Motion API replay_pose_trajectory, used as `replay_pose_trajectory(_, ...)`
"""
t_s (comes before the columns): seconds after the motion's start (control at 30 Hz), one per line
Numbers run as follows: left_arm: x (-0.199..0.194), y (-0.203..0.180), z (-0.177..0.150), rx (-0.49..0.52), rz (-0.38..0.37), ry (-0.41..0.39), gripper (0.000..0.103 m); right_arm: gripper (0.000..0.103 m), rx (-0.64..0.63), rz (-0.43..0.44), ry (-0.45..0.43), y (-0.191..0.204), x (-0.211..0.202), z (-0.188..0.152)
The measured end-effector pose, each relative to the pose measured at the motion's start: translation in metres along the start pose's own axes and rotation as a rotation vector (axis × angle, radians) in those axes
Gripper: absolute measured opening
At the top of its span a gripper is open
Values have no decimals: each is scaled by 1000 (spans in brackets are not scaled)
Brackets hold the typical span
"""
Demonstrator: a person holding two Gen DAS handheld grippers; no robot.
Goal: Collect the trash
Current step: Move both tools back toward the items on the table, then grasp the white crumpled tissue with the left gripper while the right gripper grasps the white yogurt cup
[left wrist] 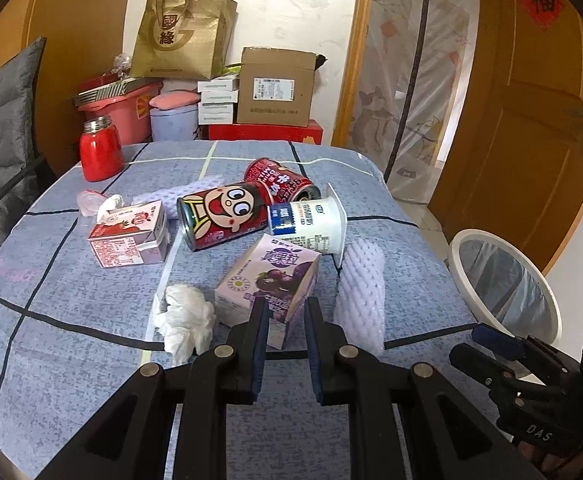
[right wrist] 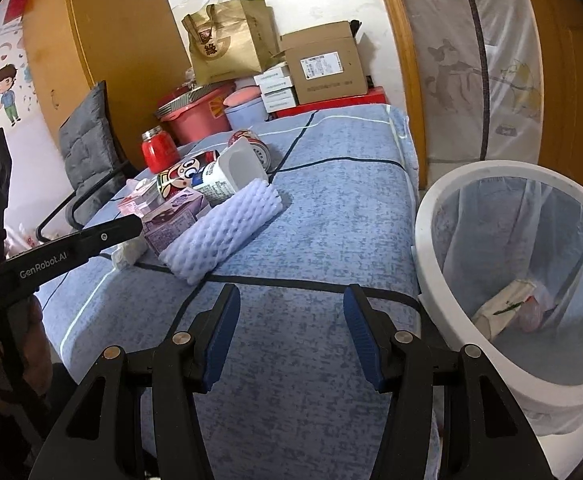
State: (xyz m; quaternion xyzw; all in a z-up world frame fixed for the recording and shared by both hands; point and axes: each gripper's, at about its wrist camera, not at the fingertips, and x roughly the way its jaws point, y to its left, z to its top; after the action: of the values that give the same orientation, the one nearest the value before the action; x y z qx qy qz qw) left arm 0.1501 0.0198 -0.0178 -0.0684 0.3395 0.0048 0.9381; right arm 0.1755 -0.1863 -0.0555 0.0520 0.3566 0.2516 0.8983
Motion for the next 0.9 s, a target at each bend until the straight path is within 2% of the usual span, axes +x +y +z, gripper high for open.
replay_pose_trajectory(0.47,-11,30,-1,-57,40,-27,18,55,-40,-24,9,15,-2,9)
replay_pose_trajectory(0.63,-15,43,-3,-83,56,-32,37,55,-65,-34,13,25,-1,13)
replay_pose_trajectory(0.9,-1,52,-13,-91,65,20,39,55,-84,-51,22,37,4,21)
